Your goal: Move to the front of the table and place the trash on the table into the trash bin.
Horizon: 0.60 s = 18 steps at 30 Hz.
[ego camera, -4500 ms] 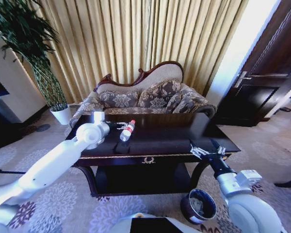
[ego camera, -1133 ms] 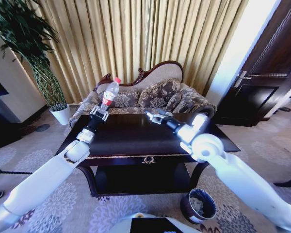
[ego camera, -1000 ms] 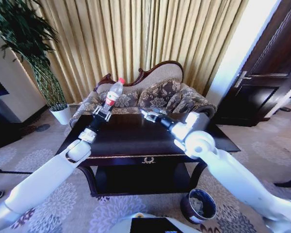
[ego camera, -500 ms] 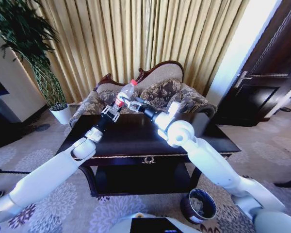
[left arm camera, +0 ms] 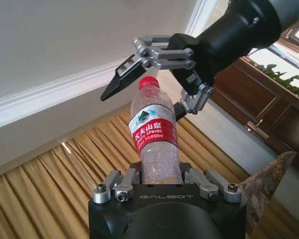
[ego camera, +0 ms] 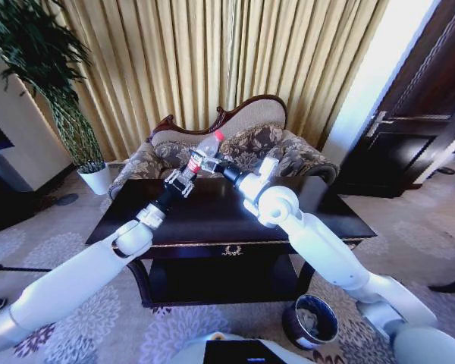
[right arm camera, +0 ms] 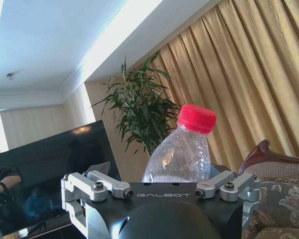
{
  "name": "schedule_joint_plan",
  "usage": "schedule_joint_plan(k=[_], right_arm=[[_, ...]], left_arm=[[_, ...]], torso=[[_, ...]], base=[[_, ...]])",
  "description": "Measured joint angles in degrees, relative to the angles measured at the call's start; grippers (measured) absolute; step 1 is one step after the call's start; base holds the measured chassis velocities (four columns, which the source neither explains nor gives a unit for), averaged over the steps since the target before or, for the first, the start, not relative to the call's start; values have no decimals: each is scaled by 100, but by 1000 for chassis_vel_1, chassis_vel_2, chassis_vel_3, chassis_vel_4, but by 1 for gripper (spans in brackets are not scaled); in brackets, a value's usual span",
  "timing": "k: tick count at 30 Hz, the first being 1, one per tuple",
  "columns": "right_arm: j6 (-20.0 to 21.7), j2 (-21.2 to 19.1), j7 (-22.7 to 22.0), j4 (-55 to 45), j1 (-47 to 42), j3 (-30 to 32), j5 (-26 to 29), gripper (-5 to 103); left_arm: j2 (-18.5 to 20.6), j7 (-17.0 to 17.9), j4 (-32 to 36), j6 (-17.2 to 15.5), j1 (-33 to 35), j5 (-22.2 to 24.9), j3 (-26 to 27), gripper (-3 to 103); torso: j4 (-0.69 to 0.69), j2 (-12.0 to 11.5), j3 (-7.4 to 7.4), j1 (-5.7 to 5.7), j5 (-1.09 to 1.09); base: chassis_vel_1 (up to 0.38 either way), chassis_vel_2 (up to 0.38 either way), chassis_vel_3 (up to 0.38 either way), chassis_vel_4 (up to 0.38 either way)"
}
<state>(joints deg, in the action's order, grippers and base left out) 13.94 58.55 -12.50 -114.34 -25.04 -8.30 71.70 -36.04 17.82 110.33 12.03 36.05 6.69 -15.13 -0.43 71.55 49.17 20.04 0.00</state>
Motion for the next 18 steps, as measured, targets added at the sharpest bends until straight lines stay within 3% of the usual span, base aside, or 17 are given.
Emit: schedule_joint_plan(k=[4, 6, 11, 12, 14, 18], right_arm=[[9, -16, -68, -31, -14, -11, 1, 101], [20, -47, -147, -74, -36, -37, -12, 91], [57, -99, -157, -115, -81, -46, -76, 81], [62, -130, -158, -134, -125, -36, -118, 70], [62, -161, -157, -156, -163, -20, -133, 70], [63, -263, -125, -230, -265, 26, -173, 50]], left_arm=[[-6, -4, 49, -22, 61, -8, -14, 34], [21, -8, 88, -37, 156, -12, 55, 34], [64, -22, 102, -39, 240, -14, 123, 34], [68, -29, 102, -40, 264, -15, 140, 33], [62, -32, 102, -43, 269, -15, 143, 32], [24, -50, 104, -75, 245, -17, 104, 32]], torso=[[0, 0, 0, 0, 0], [0, 0, 0, 0, 1], [1, 0, 0, 0, 0], [1, 0, 0, 0, 0], [1, 0, 0, 0, 0], [-1, 0, 0, 0, 0]], base=[[0, 0, 0, 0], [0, 0, 0, 0], [0, 0, 0, 0], [0, 0, 0, 0], [0, 0, 0, 0], [0, 0, 0, 0]])
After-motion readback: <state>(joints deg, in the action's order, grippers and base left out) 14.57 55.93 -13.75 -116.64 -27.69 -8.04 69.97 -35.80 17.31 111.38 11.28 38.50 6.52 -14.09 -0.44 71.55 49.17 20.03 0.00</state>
